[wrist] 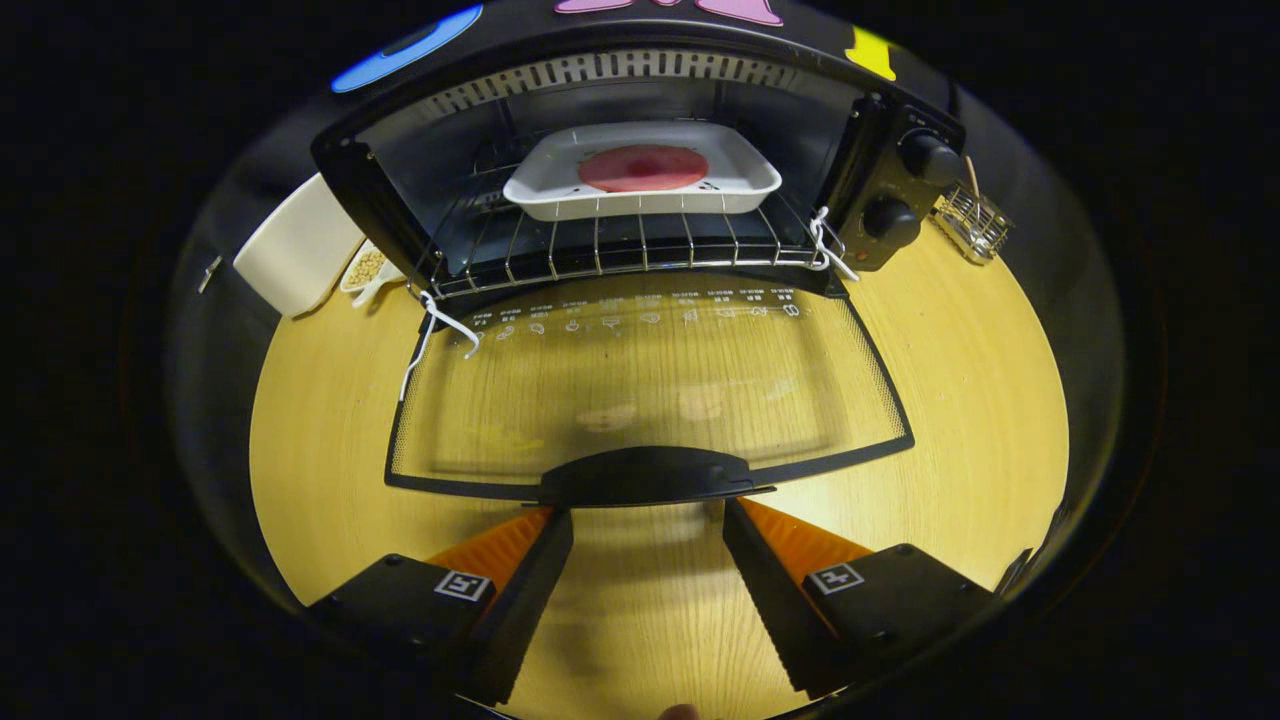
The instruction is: Open the toaster oven, put the food inside, and close the toaster oven door.
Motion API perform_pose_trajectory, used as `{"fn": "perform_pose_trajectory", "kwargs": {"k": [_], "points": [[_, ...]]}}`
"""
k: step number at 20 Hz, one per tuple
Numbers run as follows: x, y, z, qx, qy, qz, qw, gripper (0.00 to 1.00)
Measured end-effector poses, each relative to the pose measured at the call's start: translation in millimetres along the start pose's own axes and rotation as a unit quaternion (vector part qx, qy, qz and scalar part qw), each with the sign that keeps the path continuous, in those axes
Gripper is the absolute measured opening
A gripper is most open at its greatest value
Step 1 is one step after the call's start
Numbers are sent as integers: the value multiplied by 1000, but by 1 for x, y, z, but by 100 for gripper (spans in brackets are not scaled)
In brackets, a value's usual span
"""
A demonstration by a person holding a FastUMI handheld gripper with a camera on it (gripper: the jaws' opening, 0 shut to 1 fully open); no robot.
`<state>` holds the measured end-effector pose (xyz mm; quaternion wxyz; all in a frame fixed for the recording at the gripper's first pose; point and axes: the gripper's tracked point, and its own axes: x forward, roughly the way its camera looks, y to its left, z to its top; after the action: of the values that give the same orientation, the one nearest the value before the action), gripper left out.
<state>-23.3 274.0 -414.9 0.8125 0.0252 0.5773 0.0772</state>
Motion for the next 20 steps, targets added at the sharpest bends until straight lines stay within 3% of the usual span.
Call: {"fn": "perform_pose_trajectory", "kwargs": {"k": [11, 20], "points": [[-50, 1, 21, 20, -51, 39, 998, 99], [-99, 1, 89, 50, -146, 65, 986, 99]]}}
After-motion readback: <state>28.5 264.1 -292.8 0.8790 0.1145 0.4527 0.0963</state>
